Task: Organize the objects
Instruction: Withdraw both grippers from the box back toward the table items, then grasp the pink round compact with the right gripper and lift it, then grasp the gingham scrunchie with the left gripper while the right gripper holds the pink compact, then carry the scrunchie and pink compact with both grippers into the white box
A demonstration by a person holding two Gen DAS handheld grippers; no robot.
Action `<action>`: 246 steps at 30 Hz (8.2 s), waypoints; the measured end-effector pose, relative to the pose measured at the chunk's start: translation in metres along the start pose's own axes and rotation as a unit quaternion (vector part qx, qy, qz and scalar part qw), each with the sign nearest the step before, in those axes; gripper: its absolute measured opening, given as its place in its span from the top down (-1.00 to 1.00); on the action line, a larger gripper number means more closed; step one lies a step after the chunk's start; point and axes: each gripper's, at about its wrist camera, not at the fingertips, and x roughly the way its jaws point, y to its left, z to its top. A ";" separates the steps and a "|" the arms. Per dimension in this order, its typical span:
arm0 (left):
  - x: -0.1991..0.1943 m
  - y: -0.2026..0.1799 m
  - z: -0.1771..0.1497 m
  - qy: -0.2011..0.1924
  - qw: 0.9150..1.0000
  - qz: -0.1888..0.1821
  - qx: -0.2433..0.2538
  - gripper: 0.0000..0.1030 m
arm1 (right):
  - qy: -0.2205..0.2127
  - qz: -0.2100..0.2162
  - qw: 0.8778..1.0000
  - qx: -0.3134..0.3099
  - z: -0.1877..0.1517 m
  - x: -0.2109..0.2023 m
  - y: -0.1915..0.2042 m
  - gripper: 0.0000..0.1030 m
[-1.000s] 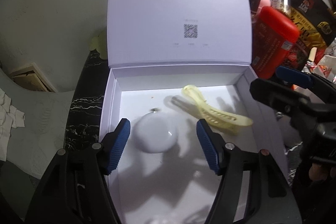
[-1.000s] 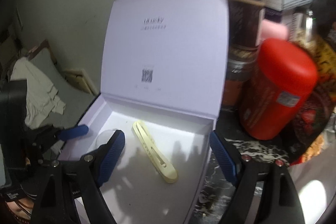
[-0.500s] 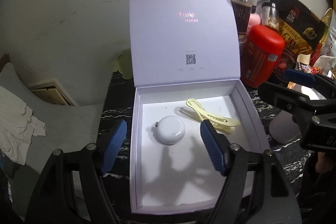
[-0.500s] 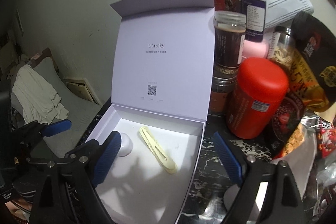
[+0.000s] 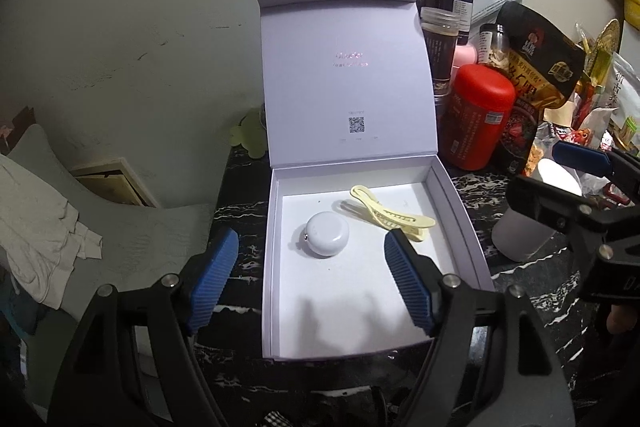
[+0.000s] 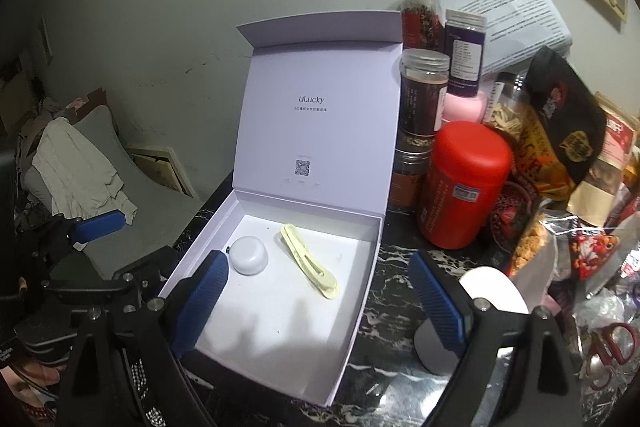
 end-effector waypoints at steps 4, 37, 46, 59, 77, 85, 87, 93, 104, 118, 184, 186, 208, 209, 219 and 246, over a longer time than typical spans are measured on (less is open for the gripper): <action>-0.008 -0.003 -0.004 -0.003 1.000 0.005 0.002 -0.45 | -0.002 -0.002 1.000 0.000 -0.007 -0.012 0.002 -0.80; -0.026 -0.024 -0.076 0.044 0.999 -0.004 0.014 -0.58 | 0.042 -0.001 0.999 0.024 -0.095 -0.042 0.006 -0.80; -0.026 -0.021 -0.099 0.054 0.998 -0.003 0.014 -0.58 | 0.059 0.003 0.998 0.024 -0.116 -0.038 0.014 -0.80; -0.020 -0.008 -0.128 0.082 0.997 -0.012 -0.001 -0.58 | 0.083 0.024 0.996 0.018 -0.146 -0.027 0.031 -0.80; -0.010 0.015 -0.167 0.105 0.994 -0.011 -0.023 -0.58 | 0.132 0.050 0.990 0.000 -0.183 -0.001 0.057 -0.80; -0.007 0.020 -0.183 0.124 0.992 -0.024 -0.026 -0.58 | 0.145 0.075 0.987 -0.014 -0.198 0.004 0.072 -0.80; -0.004 0.021 -0.186 0.130 0.991 -0.023 -0.031 -0.58 | 0.149 0.075 0.986 -0.017 -0.201 0.007 0.074 -0.80; 0.003 0.026 -0.191 0.139 0.989 -0.034 -0.047 -0.58 | 0.152 0.075 0.985 -0.028 -0.205 0.014 0.078 -0.80; 0.014 0.030 -0.196 0.148 0.986 -0.057 -0.056 -0.58 | 0.144 0.087 0.985 -0.027 -0.206 0.024 0.079 -0.63; 0.006 0.032 -0.200 0.135 0.989 -0.054 -0.033 0.08 | 0.134 0.093 0.985 -0.054 -0.210 0.017 0.082 -0.02; -0.016 0.022 -0.194 0.119 0.993 -0.021 -0.005 0.50 | 0.117 0.087 0.987 -0.067 -0.223 -0.010 0.074 -0.01; -0.021 0.021 -0.195 0.115 0.993 -0.024 -0.004 0.50 | 0.113 0.088 0.987 -0.069 -0.223 -0.015 0.075 -0.01; -0.066 -0.015 -0.203 0.081 0.994 -0.066 0.021 0.50 | 0.080 0.091 0.990 -0.078 -0.236 -0.068 0.084 -0.01; -0.067 -0.019 -0.202 0.080 0.994 -0.069 0.025 0.50 | 0.078 0.091 0.990 -0.079 -0.237 -0.070 0.084 -0.01; -0.062 -0.035 -0.193 0.080 0.993 -0.082 0.038 0.50 | 0.073 0.088 0.990 -0.085 -0.227 -0.072 0.079 -0.01; -0.006 -0.033 -0.111 0.064 0.991 -0.089 0.071 0.50 | 0.066 0.084 0.989 -0.106 -0.153 -0.023 0.056 -0.01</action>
